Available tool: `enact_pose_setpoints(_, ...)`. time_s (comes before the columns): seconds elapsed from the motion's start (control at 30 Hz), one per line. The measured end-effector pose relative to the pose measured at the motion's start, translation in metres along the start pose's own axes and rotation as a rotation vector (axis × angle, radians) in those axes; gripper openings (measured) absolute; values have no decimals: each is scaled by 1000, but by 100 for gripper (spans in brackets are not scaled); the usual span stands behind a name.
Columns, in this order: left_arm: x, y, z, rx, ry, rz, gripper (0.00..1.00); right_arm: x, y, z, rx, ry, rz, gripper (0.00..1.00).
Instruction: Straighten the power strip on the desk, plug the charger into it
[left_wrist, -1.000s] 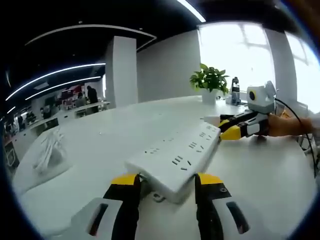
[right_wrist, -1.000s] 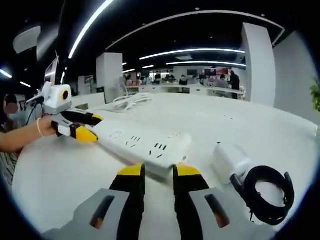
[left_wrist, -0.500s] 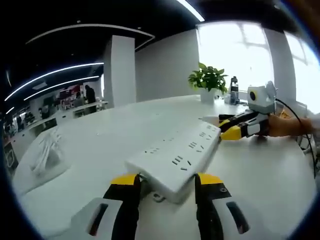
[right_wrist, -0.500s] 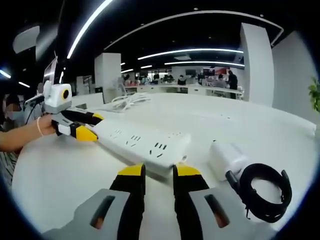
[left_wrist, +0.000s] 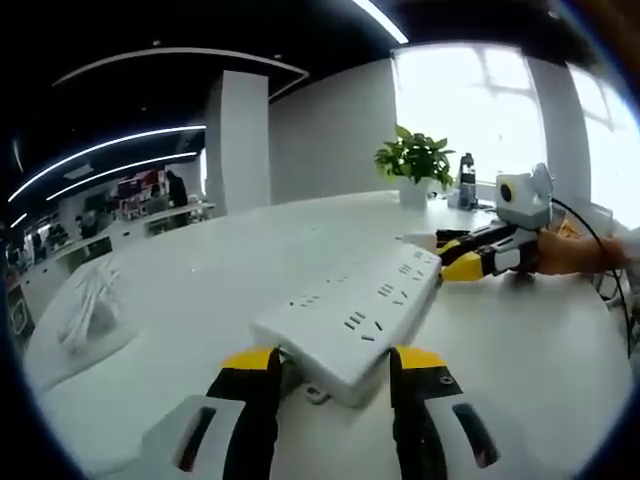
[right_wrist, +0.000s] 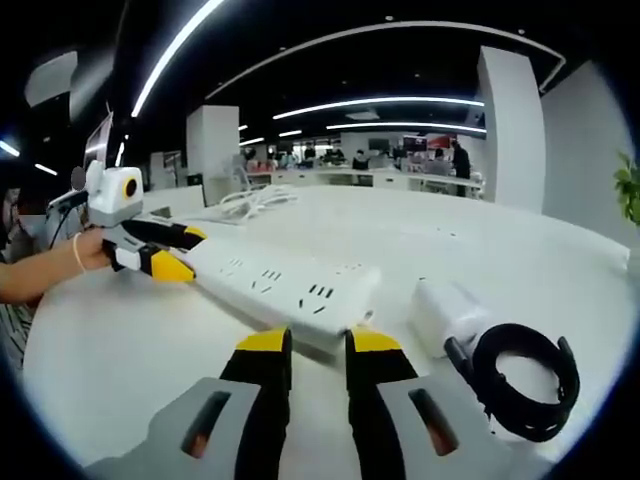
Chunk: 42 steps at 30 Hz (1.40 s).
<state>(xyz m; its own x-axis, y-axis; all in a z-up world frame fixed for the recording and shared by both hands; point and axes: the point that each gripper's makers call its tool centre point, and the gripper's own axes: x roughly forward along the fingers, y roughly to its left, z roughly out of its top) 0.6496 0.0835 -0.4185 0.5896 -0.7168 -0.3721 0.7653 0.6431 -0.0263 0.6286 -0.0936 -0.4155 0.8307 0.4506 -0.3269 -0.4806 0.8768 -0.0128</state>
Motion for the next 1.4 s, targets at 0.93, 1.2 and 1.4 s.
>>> enact_pose_setpoints(0.93,-6,4,-2,39,-12,49,44,3,-1,-1,-40,5,16,25)
enact_pose_setpoints(1.2,-11,11,4,-12,-55,74,49,3,2,-1,-18,7,40,35)
enact_pose_setpoints(1.4,-13,7,3,-10,-56,77,50,1,4,2,-14,-5,41,35)
